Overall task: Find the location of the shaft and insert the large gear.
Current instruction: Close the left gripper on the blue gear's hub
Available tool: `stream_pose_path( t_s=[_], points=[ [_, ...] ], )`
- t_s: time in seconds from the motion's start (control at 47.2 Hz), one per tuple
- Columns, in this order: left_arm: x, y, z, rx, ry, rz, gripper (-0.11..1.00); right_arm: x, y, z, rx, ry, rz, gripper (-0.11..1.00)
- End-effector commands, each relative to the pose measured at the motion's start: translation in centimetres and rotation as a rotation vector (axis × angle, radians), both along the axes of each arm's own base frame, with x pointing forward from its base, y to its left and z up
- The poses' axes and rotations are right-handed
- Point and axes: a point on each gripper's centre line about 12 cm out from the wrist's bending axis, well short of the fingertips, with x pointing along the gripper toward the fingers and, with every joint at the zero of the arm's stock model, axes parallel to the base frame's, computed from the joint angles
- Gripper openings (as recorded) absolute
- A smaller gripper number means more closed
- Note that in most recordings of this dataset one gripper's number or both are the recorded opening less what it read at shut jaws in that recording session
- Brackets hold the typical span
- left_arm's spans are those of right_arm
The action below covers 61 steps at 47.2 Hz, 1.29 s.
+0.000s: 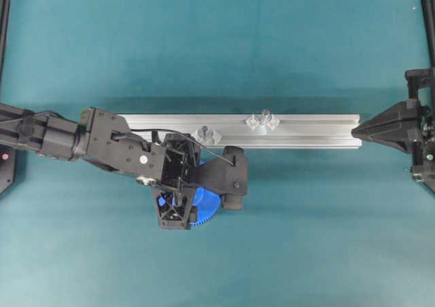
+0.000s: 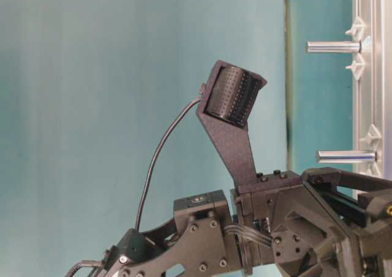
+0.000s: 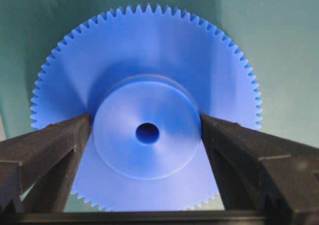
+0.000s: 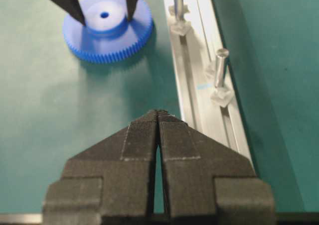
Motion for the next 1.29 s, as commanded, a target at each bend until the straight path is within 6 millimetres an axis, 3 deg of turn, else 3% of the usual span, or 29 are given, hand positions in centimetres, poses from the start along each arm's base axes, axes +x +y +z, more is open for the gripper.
stream_pose_path(
  t_s=[0.0,0.551,0.763,1.272],
  points=[
    [0.14,-0.19,0.50,0.000,-0.019,-0.005,0.94,0.21,-0.06,0.46,0.011,-0.013,-0.008,0.00],
    [0.09,-0.19,0.52,-0.002,-0.018,-0.001,0.92,0.21,-0.06,0.46,0.009,-0.013,-0.008,0.00],
    [0.04,-0.19,0.63,-0.003,-0.017,0.002,0.71,0.23,-0.06,0.52,0.011,-0.014,-0.008,0.00],
    [0.31,-0.21,1.39,-0.003,-0.037,-0.005,0.71,0.21,-0.06,0.46,0.009,-0.013,-0.008,0.00]
  ],
)
